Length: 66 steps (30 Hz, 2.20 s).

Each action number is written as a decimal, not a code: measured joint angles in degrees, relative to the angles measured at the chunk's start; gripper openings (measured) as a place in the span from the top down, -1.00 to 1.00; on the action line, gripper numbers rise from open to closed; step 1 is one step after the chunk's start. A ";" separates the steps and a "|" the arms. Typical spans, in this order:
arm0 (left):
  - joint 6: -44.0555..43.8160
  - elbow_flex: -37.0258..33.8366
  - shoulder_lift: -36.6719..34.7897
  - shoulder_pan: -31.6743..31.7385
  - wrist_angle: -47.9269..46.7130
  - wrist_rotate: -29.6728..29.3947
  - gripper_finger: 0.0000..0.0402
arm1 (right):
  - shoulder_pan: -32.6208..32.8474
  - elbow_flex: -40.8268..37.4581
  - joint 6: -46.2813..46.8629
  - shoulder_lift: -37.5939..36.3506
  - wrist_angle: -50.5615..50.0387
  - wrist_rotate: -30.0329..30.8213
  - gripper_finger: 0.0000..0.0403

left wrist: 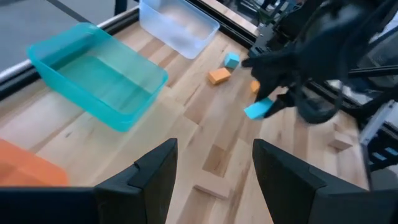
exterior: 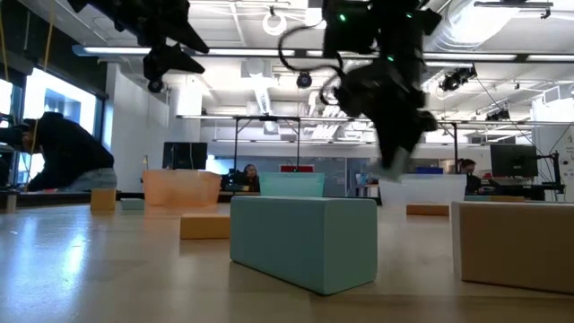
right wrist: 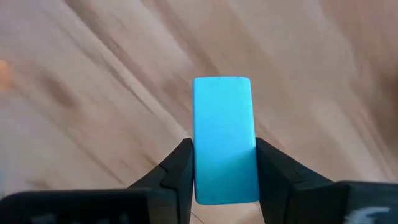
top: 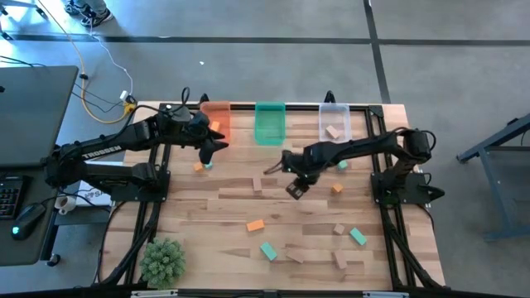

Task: Sort & place blocks by color
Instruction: Put the blue block into the green bin

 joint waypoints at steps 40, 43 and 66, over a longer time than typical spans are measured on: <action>0.90 0.00 0.00 0.01 0.04 -11.83 0.02 | -21.49 11.09 -35.94 7.40 36.80 9.61 0.47; 0.90 0.00 0.00 0.01 0.05 -11.83 0.02 | -22.20 11.06 -35.53 9.65 36.42 8.96 0.47; 0.88 0.00 0.00 -0.01 0.01 -11.83 0.02 | -22.35 11.03 -37.00 16.81 31.79 7.47 0.46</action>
